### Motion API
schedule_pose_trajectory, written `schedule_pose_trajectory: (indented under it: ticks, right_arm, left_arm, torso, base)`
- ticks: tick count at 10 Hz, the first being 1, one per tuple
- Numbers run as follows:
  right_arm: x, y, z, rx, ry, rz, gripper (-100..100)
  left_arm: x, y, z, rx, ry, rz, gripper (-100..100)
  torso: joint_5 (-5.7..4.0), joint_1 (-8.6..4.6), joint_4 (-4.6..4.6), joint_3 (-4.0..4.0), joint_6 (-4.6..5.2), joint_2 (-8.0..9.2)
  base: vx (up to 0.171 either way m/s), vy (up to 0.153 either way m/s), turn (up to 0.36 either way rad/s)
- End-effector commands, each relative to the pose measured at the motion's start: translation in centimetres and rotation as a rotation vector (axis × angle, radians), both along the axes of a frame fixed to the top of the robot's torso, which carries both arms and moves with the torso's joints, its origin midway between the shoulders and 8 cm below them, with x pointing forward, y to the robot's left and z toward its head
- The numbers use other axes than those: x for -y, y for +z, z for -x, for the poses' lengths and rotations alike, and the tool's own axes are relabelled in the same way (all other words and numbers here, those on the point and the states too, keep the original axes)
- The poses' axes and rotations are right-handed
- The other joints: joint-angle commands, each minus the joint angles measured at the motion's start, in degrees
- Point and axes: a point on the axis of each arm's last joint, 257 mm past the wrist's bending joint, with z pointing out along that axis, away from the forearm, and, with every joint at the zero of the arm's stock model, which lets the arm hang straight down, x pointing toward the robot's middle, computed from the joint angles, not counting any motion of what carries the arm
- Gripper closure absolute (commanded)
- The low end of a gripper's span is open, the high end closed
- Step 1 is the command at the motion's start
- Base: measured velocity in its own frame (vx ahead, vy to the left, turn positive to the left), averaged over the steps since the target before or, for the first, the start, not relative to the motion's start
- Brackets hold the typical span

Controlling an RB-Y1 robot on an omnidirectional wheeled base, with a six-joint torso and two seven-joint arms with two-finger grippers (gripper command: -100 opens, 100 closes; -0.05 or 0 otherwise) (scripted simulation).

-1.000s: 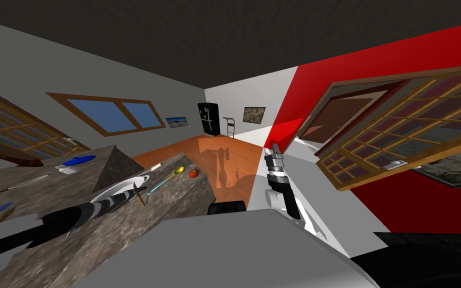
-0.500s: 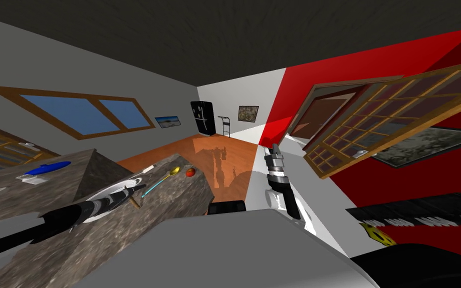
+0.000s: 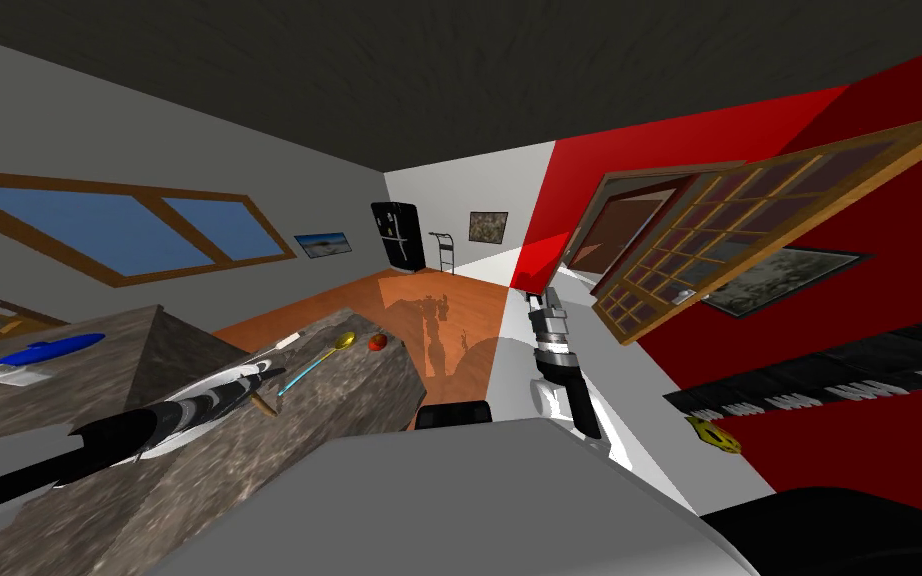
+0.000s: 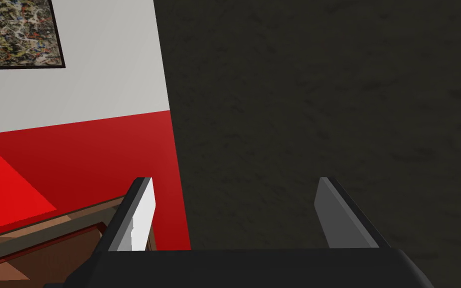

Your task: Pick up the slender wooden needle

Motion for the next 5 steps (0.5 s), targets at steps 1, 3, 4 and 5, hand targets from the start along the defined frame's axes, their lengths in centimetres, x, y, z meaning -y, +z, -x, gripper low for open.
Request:
schedule_pose_trajectory:
  ticks: [1,3,4,5]
  right_arm:
    - [0.0,0.0,0.0,0.0,0.0,0.0,0]
    - [0.0,0.0,0.0,0.0,0.0,0.0,0]
    - [0.0,0.0,0.0,0.0,0.0,0.0,0]
    - [0.0,0.0,0.0,0.0,0.0,0.0,0]
  left_arm:
    - [-1.1,0.1,0.1,-0.002,0.02,-0.005,-100]
    - [-1.3,-0.3,-0.2,0.007,0.042,0.019,-100]
    - [-2.5,0.0,0.2,0.0,0.055,-0.006,-100]
    - [-3.5,0.3,0.6,-0.003,0.07,-0.022,-100]
  torso:
    - [0.0,0.0,0.0,0.0,0.0,0.0]
    - [-0.01,0.03,0.01,-0.01,-0.13,-0.05]
    - [0.01,0.0,0.01,0.02,-0.01,0.04]
    - [-0.01,0.01,0.03,0.05,-0.11,0.07]
  base:
    - [-0.096,-0.007,-0.147]
    - [-0.069,-0.007,-0.101]
    - [-0.099,-0.011,-0.138]
    - [-0.036,-0.003,0.024]
